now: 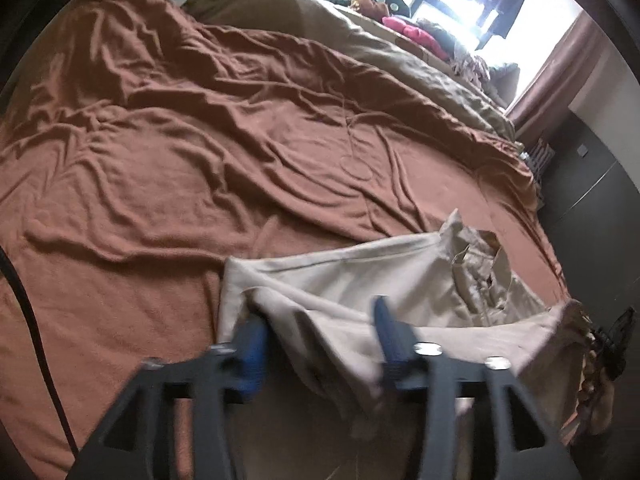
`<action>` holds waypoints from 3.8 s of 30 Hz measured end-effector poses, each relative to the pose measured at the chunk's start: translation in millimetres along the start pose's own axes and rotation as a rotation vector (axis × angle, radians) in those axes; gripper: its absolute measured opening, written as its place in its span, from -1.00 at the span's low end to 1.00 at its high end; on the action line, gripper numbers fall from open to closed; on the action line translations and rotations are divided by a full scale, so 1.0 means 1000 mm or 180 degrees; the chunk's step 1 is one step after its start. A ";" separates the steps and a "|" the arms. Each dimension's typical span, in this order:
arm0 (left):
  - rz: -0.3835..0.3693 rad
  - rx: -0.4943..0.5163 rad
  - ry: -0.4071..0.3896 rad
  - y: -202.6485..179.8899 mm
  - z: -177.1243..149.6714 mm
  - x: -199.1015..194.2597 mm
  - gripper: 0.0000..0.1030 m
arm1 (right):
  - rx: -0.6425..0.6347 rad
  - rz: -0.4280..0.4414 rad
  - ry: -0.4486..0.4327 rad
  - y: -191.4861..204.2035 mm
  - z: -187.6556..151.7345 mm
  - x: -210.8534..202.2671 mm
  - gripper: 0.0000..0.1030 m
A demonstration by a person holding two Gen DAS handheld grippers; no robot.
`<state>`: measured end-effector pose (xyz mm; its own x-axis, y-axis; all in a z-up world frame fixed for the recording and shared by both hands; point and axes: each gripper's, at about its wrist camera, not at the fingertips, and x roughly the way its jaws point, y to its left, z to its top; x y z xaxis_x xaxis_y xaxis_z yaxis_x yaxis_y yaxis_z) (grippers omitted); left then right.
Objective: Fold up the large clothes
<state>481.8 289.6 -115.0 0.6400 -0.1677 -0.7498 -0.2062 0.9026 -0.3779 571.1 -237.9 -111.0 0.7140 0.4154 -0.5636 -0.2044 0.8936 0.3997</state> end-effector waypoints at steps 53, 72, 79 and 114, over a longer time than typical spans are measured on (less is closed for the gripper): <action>0.0396 0.1443 0.0396 -0.159 -0.042 0.079 -0.98 | -0.0986 -0.0110 0.0646 0.146 -0.016 0.070 -1.00; 0.0329 0.1097 0.0513 -0.134 -0.038 0.134 -0.88 | -0.0821 -0.0334 0.0877 0.135 -0.027 0.126 -1.00; 0.0291 0.0959 0.0529 -0.136 -0.037 0.114 -0.30 | -0.0786 -0.0410 0.0969 0.141 -0.020 0.116 -0.99; -0.0343 0.0598 -0.1011 -0.099 -0.163 -0.184 1.00 | -0.1051 0.0058 0.0454 0.191 -0.118 -0.081 0.85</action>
<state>263.4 166.2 -28.3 0.8541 -0.1609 -0.4945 -0.0050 0.9483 -0.3172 394.6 -80.5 -74.3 0.6123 0.4306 -0.6631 -0.4382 0.8829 0.1688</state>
